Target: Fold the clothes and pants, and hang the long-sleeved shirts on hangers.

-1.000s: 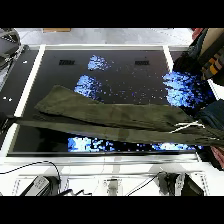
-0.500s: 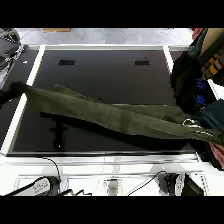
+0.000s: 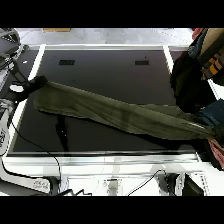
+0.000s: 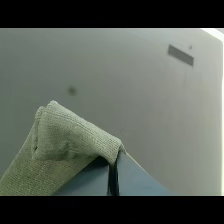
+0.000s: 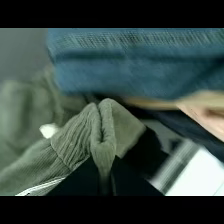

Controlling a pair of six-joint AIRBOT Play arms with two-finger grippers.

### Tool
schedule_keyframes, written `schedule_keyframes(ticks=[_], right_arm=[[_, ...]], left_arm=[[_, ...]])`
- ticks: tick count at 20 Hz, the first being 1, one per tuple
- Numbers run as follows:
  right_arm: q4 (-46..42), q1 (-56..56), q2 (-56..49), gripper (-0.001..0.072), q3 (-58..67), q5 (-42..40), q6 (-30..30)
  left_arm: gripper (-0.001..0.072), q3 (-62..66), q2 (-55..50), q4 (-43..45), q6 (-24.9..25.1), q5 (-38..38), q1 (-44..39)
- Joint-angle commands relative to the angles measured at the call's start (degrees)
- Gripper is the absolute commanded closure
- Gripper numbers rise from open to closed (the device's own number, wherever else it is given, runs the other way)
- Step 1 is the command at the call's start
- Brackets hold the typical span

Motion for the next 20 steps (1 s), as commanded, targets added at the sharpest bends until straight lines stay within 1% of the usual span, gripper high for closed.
schedule_keyframes(ticks=[1, 2, 3, 4, 7, 8, 10, 11, 12, 13, 14, 15, 16, 17, 18, 20], right_arm=[[6.58, 0.04, -1.42, 0.0498, -1.07, -8.9, 0.72], [7.58, 0.04, -2.25, 0.0222, -1.07, -9.75, 0.7], [7.87, 0.04, -2.97, 0.0041, -1.07, -10.27, 0.68], [7.76, 0.04, -3.63, 0.0023, -1.07, -10.25, 0.63], [7.41, 0.04, -4.02, 0.0023, -1.05, -10.23, 0.5], [7.26, 0.04, -4.04, 0.0024, -1.05, -10.23, 0.5], [6.88, 0.04, -4.04, 0.0027, -1.05, -10.21, 0.5], [6.64, 0.04, -4.04, 0.0027, -1.05, -10.21, 0.5], [6.45, 0.04, -4.04, 0.0028, -1.05, -10.21, 0.5], [6.29, 0.04, -4.04, 0.0028, -1.05, -10.21, 0.5], [6.12, 0.04, -4.04, 0.0028, -1.05, -10.21, 0.48], [5.66, 0.04, -4.04, 0.0028, -1.05, -10.21, 0.48], [4.85, 0.04, -4.04, 0.0028, -1.05, -10.21, 0.48], [3.96, 0.04, -4.04, 0.0028, -1.05, -10.21, 0.48], [3.08, 0.04, -4.04, 0.0028, -1.05, -10.21, 0.48], [2.62, 0.04, -4.04, 0.0028, -1.05, -10.23, 0.48]], left_arm=[[0.0569, 0.74, -1.95, 0.02, 0.02, 9.22, -0.9], [0.0167, 0.76, -1.62, 0.02, 0.02, 9.2, -0.9], [0.0018, 0.79, -1.18, -0.17, -0.2, 9.14, -0.9], [0.0002, 0.79, -0.33, -0.17, -0.2, 8.33, -0.9], [0.0004, 0.76, 3.13, 0.0, -0.17, 6.75, -0.59], [0.0006, 0.76, 4.55, -0.02, -0.24, 4.5, -0.22], [0.0027, 0.76, 7.26, 0.04, -0.44, -4.59, 1.05], [0.0127, 0.76, 8.28, 0.07, -0.74, -10.99, 2.19], [0.0227, 0.74, 8.68, 0.09, -3.58, -17.86, 3.63], [0.0235, 0.72, 8.61, 1.29, -8.41, -24.22, 5.27], [0.0293, 0.66, 8.57, 5.64, -15.74, -29.2, 6.75], [0.0432, 0.66, 8.59, 12.59, -23.06, -33.75, 8.07], [0.0505, 0.66, 8.7, 20.17, -28.15, -38.27, 9.07], [0.0505, 0.61, 8.94, 25.81, -31.41, -41.64, 9.44], [0.0504, -0.02, 9.62, 29.53, -33.33, -43.23, 9.46], [0.0499, -3.08, 12.0, 30.51, -33.42, -42.21, 9.46]])
